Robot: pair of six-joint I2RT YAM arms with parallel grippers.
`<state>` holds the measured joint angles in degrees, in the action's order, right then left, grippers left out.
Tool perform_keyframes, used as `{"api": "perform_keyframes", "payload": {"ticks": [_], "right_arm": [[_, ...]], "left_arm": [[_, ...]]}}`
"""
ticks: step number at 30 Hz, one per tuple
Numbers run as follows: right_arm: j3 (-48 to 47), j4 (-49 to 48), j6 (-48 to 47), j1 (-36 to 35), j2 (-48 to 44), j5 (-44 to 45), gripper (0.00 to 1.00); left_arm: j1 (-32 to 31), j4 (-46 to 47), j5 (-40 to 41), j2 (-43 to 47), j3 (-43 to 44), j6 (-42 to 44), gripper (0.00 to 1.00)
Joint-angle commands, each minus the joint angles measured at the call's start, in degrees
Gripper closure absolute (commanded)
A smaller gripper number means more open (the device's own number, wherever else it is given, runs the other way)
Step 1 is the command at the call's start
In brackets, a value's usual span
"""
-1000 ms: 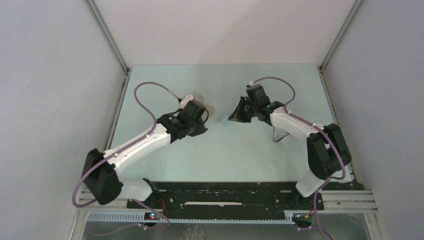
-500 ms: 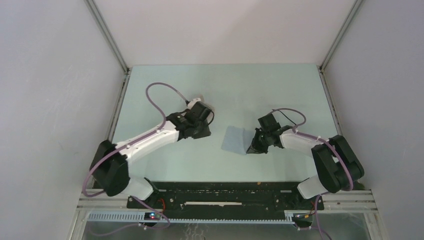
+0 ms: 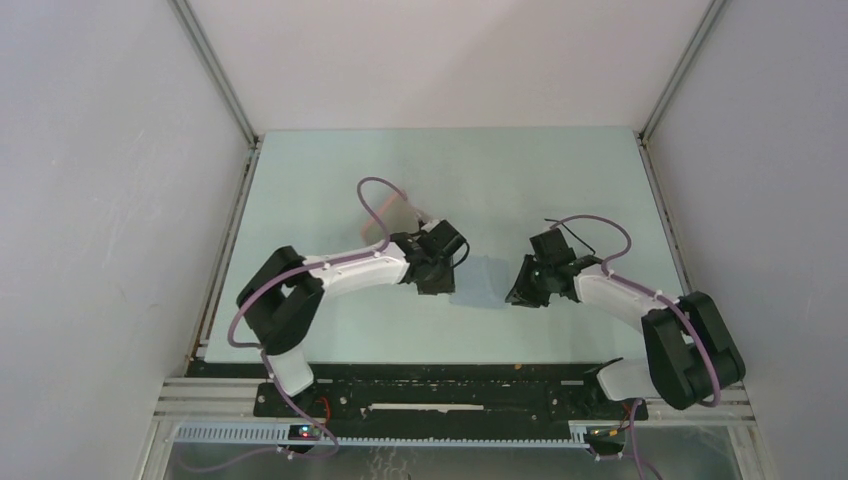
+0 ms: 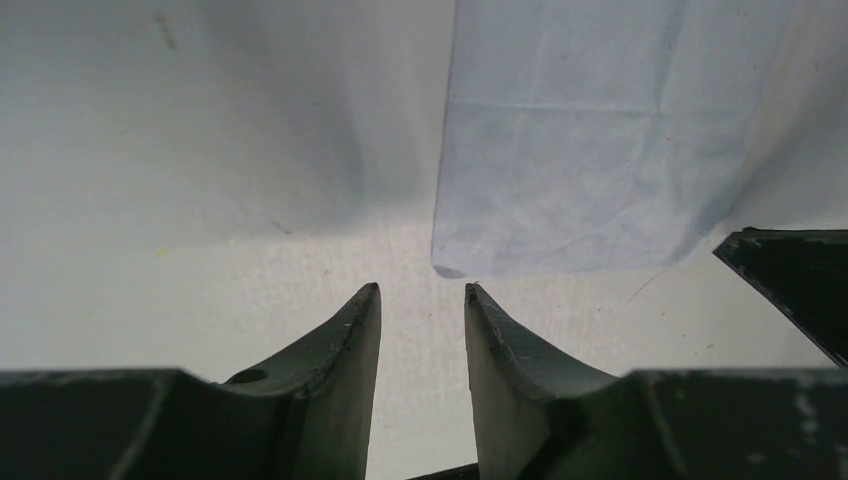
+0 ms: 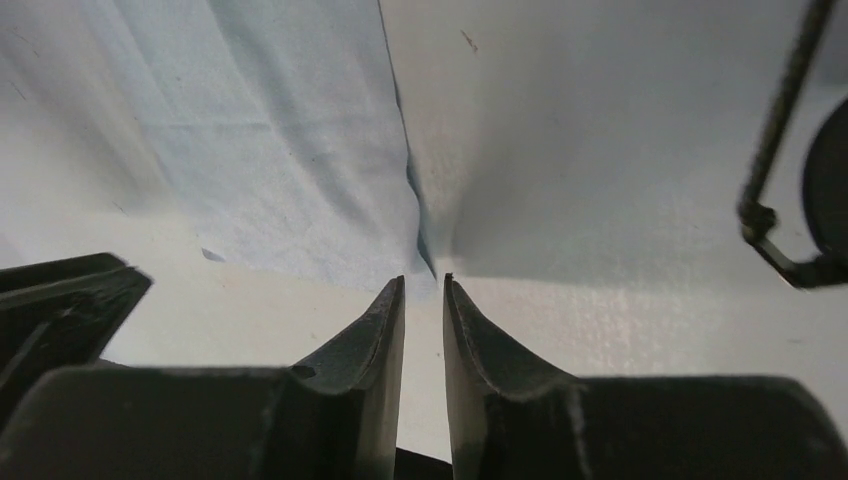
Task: Organize the sunglasses
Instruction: Adjust the glasses cleaning cloth at the center of the board.
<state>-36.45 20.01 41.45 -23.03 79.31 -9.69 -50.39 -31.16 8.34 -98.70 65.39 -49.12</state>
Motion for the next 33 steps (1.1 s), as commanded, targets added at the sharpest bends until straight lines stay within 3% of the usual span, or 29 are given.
{"api": "perform_keyframes", "payload": {"ticks": [1, 19, 21, 24, 26, 33], "right_arm": [[1.4, 0.5, -0.1, 0.8, -4.3, 3.0, 0.72], [1.9, -0.2, 1.0, 0.8, -4.6, 2.0, 0.74], [1.9, -0.3, 1.1, 0.7, -4.9, 1.9, 0.73], [1.9, -0.2, 1.1, 0.9, -5.7, 1.7, 0.70], [1.8, 0.1, 1.0, 1.1, -6.1, 2.0, 0.66], [1.8, 0.5, 0.8, 3.1, -8.2, 1.6, 0.66]], "left_arm": [[-1.8, 0.8, -1.8, -3.8, 4.5, -0.6, 0.59], [-2.3, 2.9, 0.2, -9.1, 3.9, -4.0, 0.79], [-2.3, 3.0, -0.2, -9.6, 4.1, -4.0, 0.84], [-2.3, 4.1, -1.5, -9.6, 3.9, -3.1, 0.99], [-2.3, 4.7, -1.5, -9.3, 3.4, -2.4, 1.00], [-2.4, 2.7, -0.3, -6.0, -0.1, -4.3, 1.00]]}}
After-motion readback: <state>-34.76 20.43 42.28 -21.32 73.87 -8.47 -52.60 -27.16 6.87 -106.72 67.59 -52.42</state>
